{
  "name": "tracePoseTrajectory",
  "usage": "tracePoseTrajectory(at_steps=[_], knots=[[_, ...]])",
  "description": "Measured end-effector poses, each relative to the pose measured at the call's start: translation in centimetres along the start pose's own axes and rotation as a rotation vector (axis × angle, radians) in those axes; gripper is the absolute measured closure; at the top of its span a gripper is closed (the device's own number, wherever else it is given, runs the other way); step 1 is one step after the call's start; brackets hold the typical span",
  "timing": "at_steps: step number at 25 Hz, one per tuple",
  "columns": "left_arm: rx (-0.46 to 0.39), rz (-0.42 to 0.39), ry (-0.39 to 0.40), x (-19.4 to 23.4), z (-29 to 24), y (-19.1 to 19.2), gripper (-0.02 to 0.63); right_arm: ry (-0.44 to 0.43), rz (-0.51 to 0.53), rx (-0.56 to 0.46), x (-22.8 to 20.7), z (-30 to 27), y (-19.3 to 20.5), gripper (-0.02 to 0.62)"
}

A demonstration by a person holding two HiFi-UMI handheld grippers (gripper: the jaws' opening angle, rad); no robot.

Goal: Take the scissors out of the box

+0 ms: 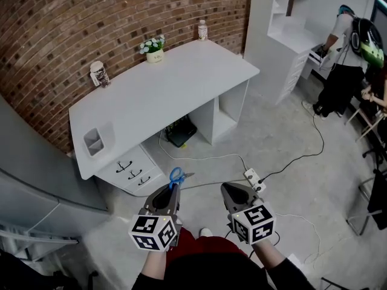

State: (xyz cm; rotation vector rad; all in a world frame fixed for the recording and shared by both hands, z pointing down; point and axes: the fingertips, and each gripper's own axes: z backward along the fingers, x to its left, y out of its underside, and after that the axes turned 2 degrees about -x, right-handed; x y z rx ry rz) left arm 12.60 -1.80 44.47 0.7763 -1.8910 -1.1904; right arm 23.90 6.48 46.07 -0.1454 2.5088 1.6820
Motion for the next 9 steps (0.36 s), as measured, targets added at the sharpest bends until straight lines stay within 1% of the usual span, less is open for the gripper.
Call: tracePoseTrajectory(at_steps=[9], knots=[[0.033, 0.017, 0.0, -0.5, -0.2, 1.3, 0.576, 0.012, -0.021, 0.025, -0.9, 0.5, 1.2, 0.588]])
